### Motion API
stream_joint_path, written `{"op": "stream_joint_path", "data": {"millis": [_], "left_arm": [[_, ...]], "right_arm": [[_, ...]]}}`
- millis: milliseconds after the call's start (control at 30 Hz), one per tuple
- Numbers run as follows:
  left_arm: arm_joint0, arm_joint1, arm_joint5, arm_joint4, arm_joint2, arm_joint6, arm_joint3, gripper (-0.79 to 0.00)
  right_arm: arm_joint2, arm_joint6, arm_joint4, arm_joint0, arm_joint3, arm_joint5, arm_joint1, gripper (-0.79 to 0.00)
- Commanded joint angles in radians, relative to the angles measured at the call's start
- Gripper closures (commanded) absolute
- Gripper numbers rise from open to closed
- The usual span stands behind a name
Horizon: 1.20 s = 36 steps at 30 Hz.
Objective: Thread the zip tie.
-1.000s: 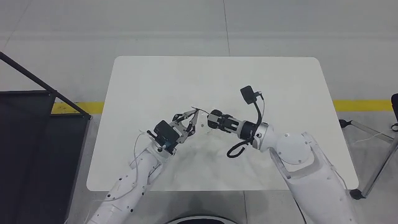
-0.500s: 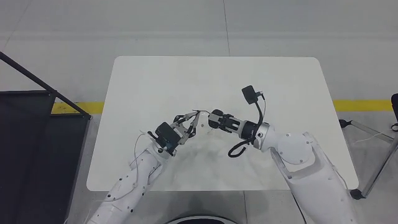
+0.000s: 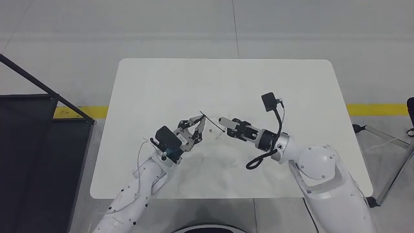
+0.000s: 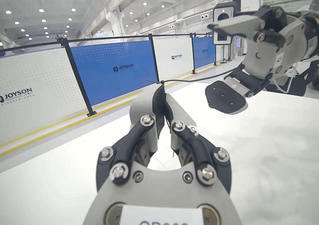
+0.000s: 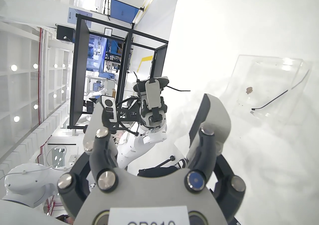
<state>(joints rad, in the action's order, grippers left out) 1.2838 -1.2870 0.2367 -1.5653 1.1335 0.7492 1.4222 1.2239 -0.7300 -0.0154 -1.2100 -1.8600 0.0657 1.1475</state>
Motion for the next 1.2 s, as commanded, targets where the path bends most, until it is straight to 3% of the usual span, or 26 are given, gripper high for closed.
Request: {"op": "stream_joint_path", "data": {"millis": [0, 300, 433, 733, 800, 1167], "left_arm": [[0.000, 0.000, 0.000, 0.000, 0.000, 0.000, 0.000, 0.000], [0.000, 0.000, 0.000, 0.000, 0.000, 0.000, 0.000, 0.000], [0.004, -0.005, 0.035, 0.102, 0.000, -0.035, 0.021, 0.000], [-0.030, -0.018, 0.253, 0.438, -0.003, -0.159, 0.011, 0.000], [-0.037, -0.018, 0.286, 0.463, 0.000, -0.186, 0.009, 0.000], [-0.032, -0.019, 0.272, 0.470, -0.001, -0.193, 0.017, 0.000]], "right_arm": [[0.000, -0.001, 0.000, 0.000, 0.000, 0.000, 0.000, -0.785], [0.000, -0.001, 0.000, 0.000, 0.000, 0.000, 0.000, -0.785], [0.000, 0.010, -0.006, -0.007, -0.002, -0.017, 0.000, -0.785], [0.050, 0.042, -0.117, -0.092, 0.026, -0.321, -0.003, -0.785], [0.053, 0.054, -0.121, -0.099, 0.026, -0.327, -0.003, -0.785], [0.053, 0.054, -0.121, -0.099, 0.026, -0.327, -0.003, -0.785]]}}
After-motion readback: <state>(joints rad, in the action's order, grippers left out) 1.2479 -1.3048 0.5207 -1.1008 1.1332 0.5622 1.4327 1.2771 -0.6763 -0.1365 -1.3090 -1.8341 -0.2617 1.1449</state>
